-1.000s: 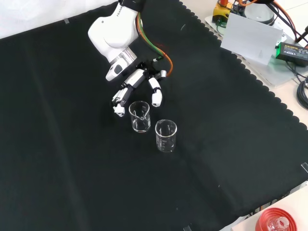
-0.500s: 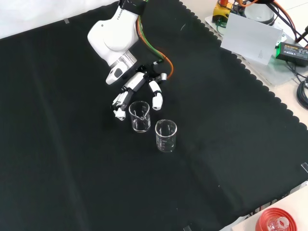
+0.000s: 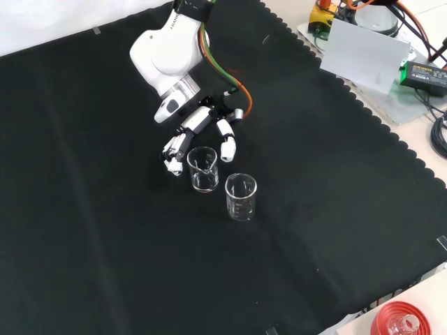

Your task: Pick up the beaker on the right.

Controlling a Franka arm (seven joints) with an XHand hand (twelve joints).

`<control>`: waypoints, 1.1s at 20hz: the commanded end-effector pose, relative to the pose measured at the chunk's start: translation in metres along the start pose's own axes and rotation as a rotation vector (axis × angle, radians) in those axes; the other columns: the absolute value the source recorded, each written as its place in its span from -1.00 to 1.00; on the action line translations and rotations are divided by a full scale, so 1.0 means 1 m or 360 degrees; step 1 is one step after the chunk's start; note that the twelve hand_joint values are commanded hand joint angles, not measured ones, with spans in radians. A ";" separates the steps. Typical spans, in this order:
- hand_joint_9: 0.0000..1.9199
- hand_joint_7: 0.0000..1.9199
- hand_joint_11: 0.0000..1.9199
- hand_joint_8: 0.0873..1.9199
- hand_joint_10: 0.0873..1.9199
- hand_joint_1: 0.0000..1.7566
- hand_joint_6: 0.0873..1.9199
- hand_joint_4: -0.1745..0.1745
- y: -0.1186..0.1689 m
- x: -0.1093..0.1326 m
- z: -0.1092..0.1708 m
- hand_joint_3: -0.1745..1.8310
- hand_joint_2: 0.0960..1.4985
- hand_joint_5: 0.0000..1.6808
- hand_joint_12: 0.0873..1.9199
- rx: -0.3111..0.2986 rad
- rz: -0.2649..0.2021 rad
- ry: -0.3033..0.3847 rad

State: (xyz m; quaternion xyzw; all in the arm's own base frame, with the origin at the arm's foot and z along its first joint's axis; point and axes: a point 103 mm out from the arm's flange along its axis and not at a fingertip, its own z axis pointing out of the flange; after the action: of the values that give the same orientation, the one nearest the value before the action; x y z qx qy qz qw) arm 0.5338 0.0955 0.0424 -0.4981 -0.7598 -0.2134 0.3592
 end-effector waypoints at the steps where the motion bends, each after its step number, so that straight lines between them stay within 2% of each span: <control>1: -0.68 -0.76 -1.00 -0.32 -0.32 -0.04 -1.00 -0.55 0.002 0.000 0.003 -0.26 -0.41 -0.61 0.18 0.0002 0.0009 -0.0004; 22: -0.64 -0.72 -1.00 -0.32 -0.33 -0.03 -1.00 -0.55 0.006 0.000 0.013 -0.25 -0.41 -0.56 0.20 -0.0050 0.0011 0.0053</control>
State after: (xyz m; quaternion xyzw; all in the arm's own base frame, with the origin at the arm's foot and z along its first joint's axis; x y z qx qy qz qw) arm 0.5345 0.1052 0.0354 -0.5022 -0.7500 -0.2309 0.3632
